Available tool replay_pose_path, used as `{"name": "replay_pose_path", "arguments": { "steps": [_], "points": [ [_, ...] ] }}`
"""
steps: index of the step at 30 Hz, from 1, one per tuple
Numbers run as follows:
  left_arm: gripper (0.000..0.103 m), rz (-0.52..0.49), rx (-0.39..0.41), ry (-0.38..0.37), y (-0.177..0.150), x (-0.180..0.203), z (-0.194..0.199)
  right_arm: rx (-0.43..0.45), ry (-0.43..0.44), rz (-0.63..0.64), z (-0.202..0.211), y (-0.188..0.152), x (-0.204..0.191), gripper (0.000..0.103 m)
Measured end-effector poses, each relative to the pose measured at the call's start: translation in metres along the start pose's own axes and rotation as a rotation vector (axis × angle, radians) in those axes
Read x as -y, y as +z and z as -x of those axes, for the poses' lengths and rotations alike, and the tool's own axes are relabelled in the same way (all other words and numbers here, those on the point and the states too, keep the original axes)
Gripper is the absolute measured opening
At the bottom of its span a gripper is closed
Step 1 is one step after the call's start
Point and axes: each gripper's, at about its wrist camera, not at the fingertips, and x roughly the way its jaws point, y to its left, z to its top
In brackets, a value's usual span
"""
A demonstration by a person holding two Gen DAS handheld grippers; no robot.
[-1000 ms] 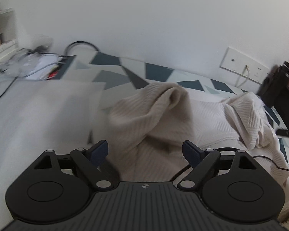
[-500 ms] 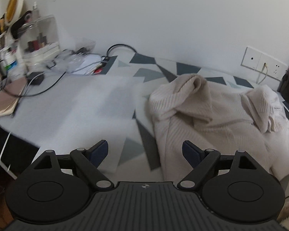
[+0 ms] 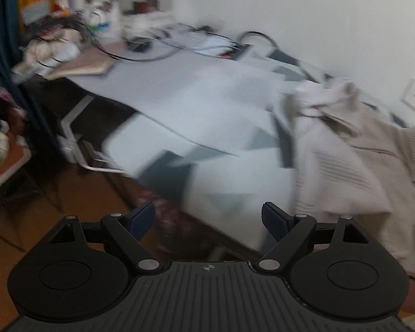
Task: Fold clothes
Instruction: 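Open both grippers and release the white sweater onto the bed, then pinch a fold of the sweater with the left gripper and lift it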
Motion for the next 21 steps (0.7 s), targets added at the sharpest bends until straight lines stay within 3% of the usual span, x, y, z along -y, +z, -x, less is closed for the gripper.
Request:
{"name": "replay_pose_path", "arguments": {
  "steps": [4, 9, 18, 20, 21],
  "points": [
    [0.092, -0.062, -0.005, -0.155, -0.002, 0.045, -0.017, 0.008, 0.069, 0.104, -0.018, 0.005, -0.041, 0.075],
    [0.095, -0.117, -0.030, -0.213, 0.004, 0.096, -0.051, 0.014, 0.082, 0.184, -0.032, 0.007, -0.082, 0.088],
    [0.100, -0.198, -0.121, -0.260, 0.011, 0.132, -0.091, -0.004, 0.050, 0.228, -0.041, -0.009, -0.114, 0.095],
    [0.101, -0.208, -0.137, -0.264, 0.012, 0.134, -0.096, 0.009, 0.027, 0.258, -0.042, -0.012, -0.120, 0.091],
    [0.101, -0.216, -0.148, -0.265, 0.011, 0.136, -0.100, 0.018, 0.017, 0.275, -0.041, -0.013, -0.123, 0.085]
  ]
}}
